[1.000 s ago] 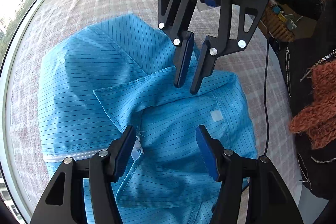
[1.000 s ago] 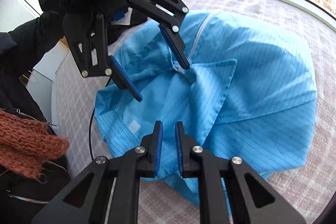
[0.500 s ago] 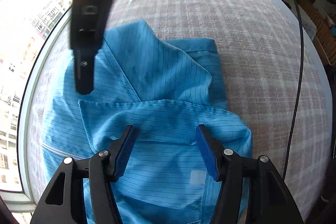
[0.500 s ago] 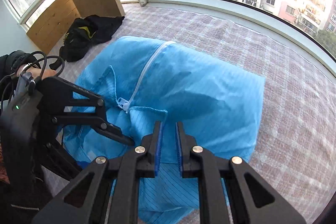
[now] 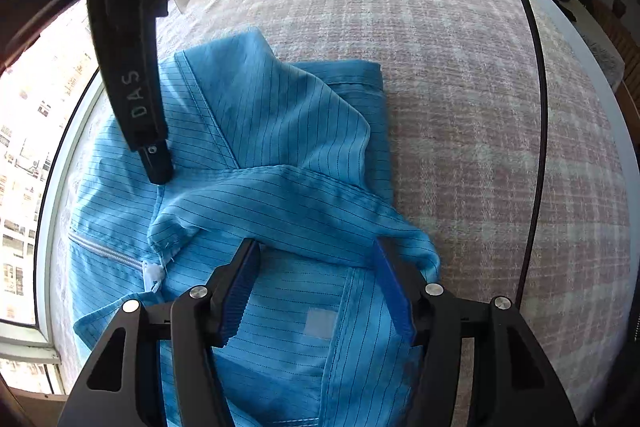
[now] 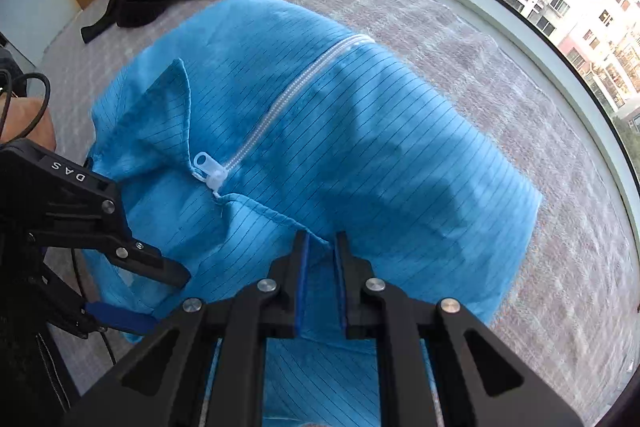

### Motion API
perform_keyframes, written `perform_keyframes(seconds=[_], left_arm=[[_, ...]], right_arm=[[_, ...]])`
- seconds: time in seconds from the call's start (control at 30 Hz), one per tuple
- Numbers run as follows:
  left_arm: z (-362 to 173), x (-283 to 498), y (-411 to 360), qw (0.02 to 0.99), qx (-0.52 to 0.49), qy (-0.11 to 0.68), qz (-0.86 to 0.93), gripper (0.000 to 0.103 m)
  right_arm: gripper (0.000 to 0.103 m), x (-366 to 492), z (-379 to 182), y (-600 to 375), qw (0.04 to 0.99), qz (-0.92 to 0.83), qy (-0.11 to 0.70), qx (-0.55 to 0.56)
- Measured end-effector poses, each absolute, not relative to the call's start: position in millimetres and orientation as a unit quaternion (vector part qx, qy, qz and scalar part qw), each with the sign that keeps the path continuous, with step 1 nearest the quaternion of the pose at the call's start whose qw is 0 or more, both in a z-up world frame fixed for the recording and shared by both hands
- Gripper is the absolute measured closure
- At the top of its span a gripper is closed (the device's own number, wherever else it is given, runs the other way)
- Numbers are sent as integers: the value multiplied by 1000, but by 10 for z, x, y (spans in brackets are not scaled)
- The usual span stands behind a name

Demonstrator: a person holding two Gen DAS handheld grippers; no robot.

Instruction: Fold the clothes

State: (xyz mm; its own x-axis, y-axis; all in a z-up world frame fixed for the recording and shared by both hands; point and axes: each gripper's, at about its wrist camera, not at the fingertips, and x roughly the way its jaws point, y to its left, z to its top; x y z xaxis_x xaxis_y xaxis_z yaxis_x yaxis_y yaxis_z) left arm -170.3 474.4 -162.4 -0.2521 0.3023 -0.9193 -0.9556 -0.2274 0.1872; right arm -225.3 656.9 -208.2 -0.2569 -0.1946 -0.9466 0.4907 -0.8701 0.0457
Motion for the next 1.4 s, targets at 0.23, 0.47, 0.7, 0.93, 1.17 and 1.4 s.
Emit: perform_keyframes(seconds=[0.23,0.47,0.7,0.93,1.17,1.4], left_arm=[[-1751,-2034,4282,471,-383,415,678,45],[-1913,-1774,4363,480,-376,416,675,45],[-2010,-1560,4607,481,-357,436,671,43],[-1519,-1775,3950,489,-390,368,688,41],[-1749,-2612,3538,493,-483,207,693,40],[-1738,-2281,3508,514,-475,228,677,40]], right_arm=[[91,-2123,-2003,6336,281,-771,111,561],[91,-2061,-1968,6450,267,-782,93,555],[91,-1966,-2430,6242,282,-746,120,591],[91,-1780,-1856,6676,248,-810,17,531],[91,-1795,-2221,6425,245,-793,49,556],[91,-1499,-1767,6482,220,-808,45,545]])
